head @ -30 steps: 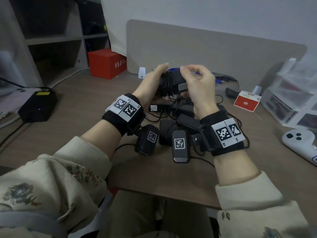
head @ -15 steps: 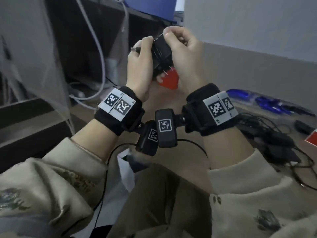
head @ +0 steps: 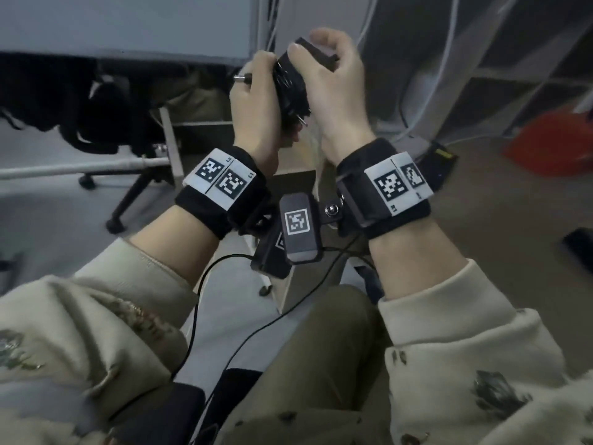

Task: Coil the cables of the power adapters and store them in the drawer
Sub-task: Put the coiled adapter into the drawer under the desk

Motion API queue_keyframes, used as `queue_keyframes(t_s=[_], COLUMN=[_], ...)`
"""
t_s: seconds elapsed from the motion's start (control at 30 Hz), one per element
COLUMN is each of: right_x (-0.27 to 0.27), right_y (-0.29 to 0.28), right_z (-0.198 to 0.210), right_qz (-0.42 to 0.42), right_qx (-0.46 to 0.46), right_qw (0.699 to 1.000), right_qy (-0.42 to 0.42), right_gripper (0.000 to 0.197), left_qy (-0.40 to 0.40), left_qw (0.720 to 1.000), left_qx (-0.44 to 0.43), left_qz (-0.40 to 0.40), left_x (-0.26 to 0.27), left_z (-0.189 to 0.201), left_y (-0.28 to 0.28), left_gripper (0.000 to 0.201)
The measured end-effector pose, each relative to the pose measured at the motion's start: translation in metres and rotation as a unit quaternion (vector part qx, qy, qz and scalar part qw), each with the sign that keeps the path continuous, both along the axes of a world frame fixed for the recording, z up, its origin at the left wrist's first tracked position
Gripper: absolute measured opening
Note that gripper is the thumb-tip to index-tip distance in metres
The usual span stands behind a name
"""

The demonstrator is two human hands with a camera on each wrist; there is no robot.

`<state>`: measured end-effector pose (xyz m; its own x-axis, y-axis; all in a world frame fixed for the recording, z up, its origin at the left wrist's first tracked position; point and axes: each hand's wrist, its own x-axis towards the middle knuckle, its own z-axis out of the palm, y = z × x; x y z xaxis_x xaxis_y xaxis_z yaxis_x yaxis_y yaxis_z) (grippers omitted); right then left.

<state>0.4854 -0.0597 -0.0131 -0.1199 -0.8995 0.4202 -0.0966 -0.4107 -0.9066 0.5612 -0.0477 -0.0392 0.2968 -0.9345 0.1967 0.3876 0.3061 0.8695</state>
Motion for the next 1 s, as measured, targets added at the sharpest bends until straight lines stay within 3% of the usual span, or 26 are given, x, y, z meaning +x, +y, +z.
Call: queue_keyframes(t_s=[0.1, 0.23, 0.33, 0.37, 0.53, 0.63, 0.7, 0.8, 0.83, 0.93, 1.0], right_x=[0.020, 0.040, 0.054, 0.057, 0.064, 0.064, 0.062, 0.065, 0.067, 0.079, 0.090], right_y=[-0.019, -0.041, -0.057, -0.063, -0.104, -0.130, -0.144, -0.164, -0.170, -0.181, -0.187], right_z=[-0.015, -0.032, -0.043, -0.046, -0.059, -0.064, -0.069, -0.078, -0.080, -0.085, -0.089], right_qz=[0.031, 0.087, 0.113, 0.115, 0.103, 0.109, 0.102, 0.094, 0.105, 0.171, 0.223], right_qx=[0.044, 0.120, 0.155, 0.163, 0.188, 0.215, 0.242, 0.277, 0.296, 0.389, 0.445], right_qw=[0.999, 0.989, 0.981, 0.980, 0.977, 0.970, 0.965, 0.955, 0.948, 0.901, 0.849], right_qy=[-0.009, 0.004, 0.025, 0.019, 0.008, 0.015, 0.024, 0.047, 0.052, 0.088, 0.176], right_gripper=[0.047, 0.050, 0.082, 0.083, 0.069, 0.049, 0.036, 0.032, 0.030, 0.012, 0.019], left_qy=[0.044, 0.041, 0.035, 0.018, -0.082, -0.119, -0.116, -0.089, -0.075, -0.134, -0.164], left_qw=[0.999, 0.998, 0.996, 0.994, 0.980, 0.970, 0.965, 0.958, 0.955, 0.941, 0.927], left_qx=[0.010, 0.035, 0.086, 0.107, 0.182, 0.212, 0.230, 0.269, 0.285, 0.308, 0.330], left_qz=[0.022, 0.028, -0.004, -0.014, -0.012, 0.024, 0.041, 0.047, 0.041, 0.046, 0.064], left_x=[0.022, 0.046, 0.059, 0.063, 0.088, 0.102, 0.114, 0.131, 0.135, 0.150, 0.168], left_z=[-0.010, -0.028, -0.039, -0.041, -0.040, -0.035, -0.036, -0.042, -0.046, -0.075, -0.109], left_y=[-0.012, -0.034, -0.049, -0.054, -0.079, -0.092, -0.101, -0.110, -0.113, -0.130, -0.152], left_gripper=[0.027, 0.045, 0.048, 0.051, 0.059, 0.054, 0.049, 0.039, 0.038, 0.033, 0.062])
